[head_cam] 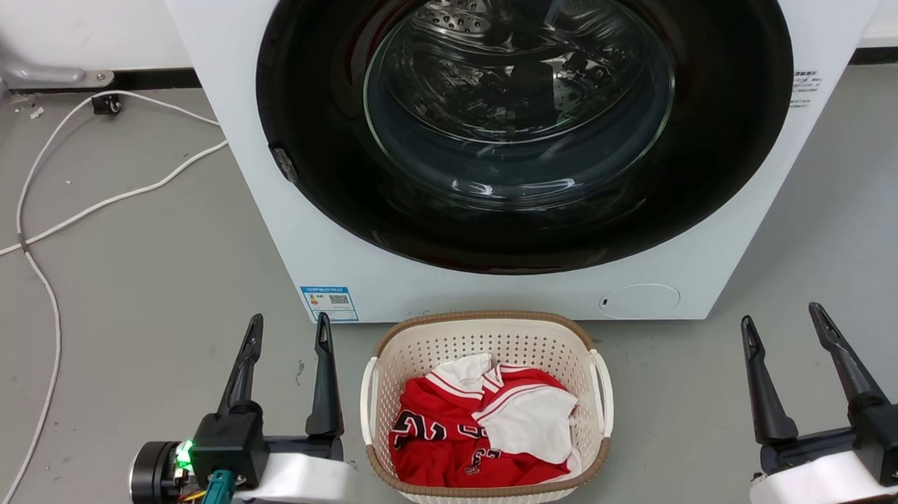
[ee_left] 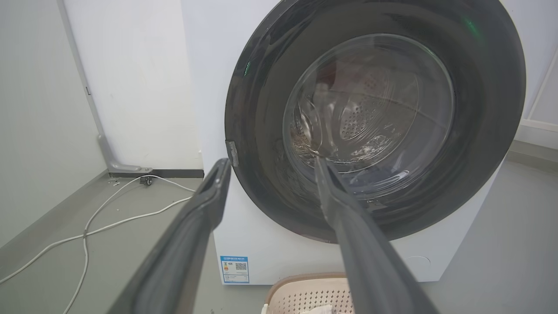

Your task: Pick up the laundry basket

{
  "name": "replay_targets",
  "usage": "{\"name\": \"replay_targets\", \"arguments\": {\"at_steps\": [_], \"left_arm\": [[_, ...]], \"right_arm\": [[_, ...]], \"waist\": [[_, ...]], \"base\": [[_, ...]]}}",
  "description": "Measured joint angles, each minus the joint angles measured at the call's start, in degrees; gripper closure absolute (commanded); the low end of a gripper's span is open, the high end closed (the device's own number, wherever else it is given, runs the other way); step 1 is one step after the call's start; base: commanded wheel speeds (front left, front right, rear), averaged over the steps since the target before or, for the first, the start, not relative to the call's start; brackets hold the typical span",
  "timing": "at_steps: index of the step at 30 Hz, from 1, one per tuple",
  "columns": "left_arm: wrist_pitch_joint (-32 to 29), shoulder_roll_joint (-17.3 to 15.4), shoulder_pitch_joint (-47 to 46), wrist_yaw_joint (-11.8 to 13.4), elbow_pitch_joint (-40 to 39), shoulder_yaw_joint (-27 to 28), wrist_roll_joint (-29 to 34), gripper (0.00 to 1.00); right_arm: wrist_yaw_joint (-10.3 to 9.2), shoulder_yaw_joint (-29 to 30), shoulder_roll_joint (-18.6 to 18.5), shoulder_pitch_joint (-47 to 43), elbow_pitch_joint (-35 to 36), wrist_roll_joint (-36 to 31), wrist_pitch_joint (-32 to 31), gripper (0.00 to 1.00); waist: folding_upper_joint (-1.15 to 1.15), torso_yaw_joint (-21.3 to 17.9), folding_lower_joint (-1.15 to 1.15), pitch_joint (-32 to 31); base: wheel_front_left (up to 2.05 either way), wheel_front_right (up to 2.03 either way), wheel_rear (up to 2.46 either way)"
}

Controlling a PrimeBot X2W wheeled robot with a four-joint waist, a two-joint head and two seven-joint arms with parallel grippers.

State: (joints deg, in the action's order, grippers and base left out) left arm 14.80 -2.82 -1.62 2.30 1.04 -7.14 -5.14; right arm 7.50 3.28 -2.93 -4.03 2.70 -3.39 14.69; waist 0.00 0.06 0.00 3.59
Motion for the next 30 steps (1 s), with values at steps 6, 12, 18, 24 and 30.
{"name": "replay_targets", "arguments": {"at_steps": [6, 12, 18, 24, 30], "left_arm": [[0.19, -0.01, 0.14, 0.26, 0.14, -0.09, 1.38, 0.0], [0.2, -0.02, 0.17, 0.32, 0.75, 0.13, 1.37, 0.0], [0.2, -0.01, 0.28, 0.51, 1.23, 0.24, 1.4, 0.0], [0.2, -0.02, 0.36, 0.74, 1.35, 0.22, 1.72, 0.0], [0.25, -0.02, 0.37, 0.92, 1.51, 0.2, 2.29, 0.0]], "right_arm": [[0.0, 0.1, 0.0, -0.08, 0.21, -1.3, 0.38, 0.0], [0.0, 0.41, 0.0, -0.09, 0.15, -1.12, 0.38, 0.0], [0.01, 0.43, 0.0, -0.12, 0.02, -0.94, 0.38, 0.0], [0.0, 0.49, 0.0, -0.14, -0.09, -0.76, 0.38, 0.0], [0.01, 0.51, 0.0, -0.14, -0.11, -0.69, 0.38, 0.0]], "waist": [[0.0, -0.08, 0.0, 0.13], [0.0, 0.02, 0.0, 0.06], [0.0, 0.06, -0.01, 0.1], [0.0, 0.1, -0.01, 0.17], [0.0, 0.2, 0.0, 0.31]], "base": [[0.0, 0.0, 0.0], [0.0, 0.0, 0.0], [0.0, 0.0, 0.0], [0.0, 0.0, 0.0], [0.0, 0.0, 0.0]]}}
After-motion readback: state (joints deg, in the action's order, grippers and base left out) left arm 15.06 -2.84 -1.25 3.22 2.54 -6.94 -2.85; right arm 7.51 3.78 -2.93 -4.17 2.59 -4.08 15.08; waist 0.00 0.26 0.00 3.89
